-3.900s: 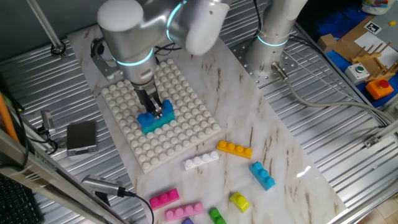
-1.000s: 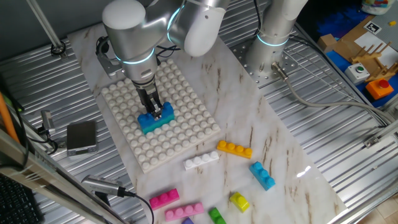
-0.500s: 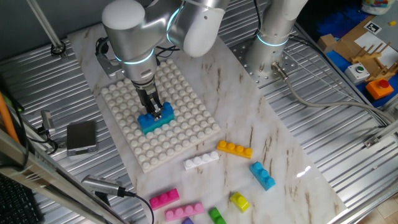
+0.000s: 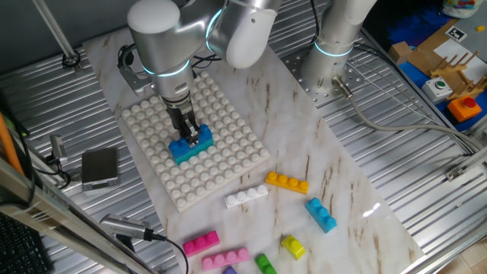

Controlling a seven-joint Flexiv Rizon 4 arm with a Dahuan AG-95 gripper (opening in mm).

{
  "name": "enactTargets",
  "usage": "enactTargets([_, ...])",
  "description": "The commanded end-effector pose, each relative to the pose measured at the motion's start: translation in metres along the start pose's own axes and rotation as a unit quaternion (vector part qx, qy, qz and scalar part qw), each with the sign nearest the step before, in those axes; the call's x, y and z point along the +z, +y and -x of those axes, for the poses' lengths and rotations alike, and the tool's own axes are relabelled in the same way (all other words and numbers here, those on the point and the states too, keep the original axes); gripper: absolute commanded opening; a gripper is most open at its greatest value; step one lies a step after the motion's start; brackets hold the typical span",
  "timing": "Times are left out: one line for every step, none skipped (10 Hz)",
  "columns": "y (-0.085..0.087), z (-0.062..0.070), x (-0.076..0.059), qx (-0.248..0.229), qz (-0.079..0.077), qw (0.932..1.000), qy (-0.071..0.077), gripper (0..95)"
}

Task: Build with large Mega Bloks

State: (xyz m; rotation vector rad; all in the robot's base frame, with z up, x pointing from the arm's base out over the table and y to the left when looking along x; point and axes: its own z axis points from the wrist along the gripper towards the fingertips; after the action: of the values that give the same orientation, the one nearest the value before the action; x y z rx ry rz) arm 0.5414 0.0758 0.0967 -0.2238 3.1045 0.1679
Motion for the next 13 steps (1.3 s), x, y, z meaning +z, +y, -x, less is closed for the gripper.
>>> enactTargets([-0.0017, 0.0002, 0.0076, -0.009, -0.003, 1.0, -0.003, 0.0])
enactTargets([-0.0011, 0.0002, 0.0068, -0.013, -0.006, 0.9999, -0.004, 0.0])
enactTargets([-0.0008, 0.0, 0.0062, -0.017, -0.008, 0.9998, -0.004, 0.0])
enactTargets([-0.0008, -0.0001, 0.0063, -0.021, -0.009, 0.9997, -0.006, 0.0])
enactTargets([-0.0008, 0.0, 0.0063, -0.023, -0.009, 0.9997, -0.007, 0.0])
enactTargets([-0.0009, -0.0001, 0.0066, -0.025, -0.01, 0.9996, -0.007, 0.0])
enactTargets([-0.0014, -0.0002, 0.0077, -0.027, -0.011, 0.9996, -0.008, 0.0])
enactTargets([-0.0018, 0.0, 0.0089, -0.028, -0.011, 0.9995, -0.009, 0.0])
enactTargets([-0.0019, 0.0001, 0.0094, -0.027, -0.009, 0.9996, -0.008, 0.0])
enactTargets([-0.0018, 0.0001, 0.0093, -0.026, -0.008, 0.9996, -0.004, 0.0])
enactTargets([-0.0015, -0.0001, 0.0086, -0.026, -0.007, 0.9996, -0.001, 0.0])
enactTargets([-0.0011, -0.0003, 0.0077, -0.028, -0.007, 0.9996, -0.001, 0.0])
enactTargets([-0.001, -0.0003, 0.0076, -0.031, -0.01, 0.9995, -0.001, 0.0])
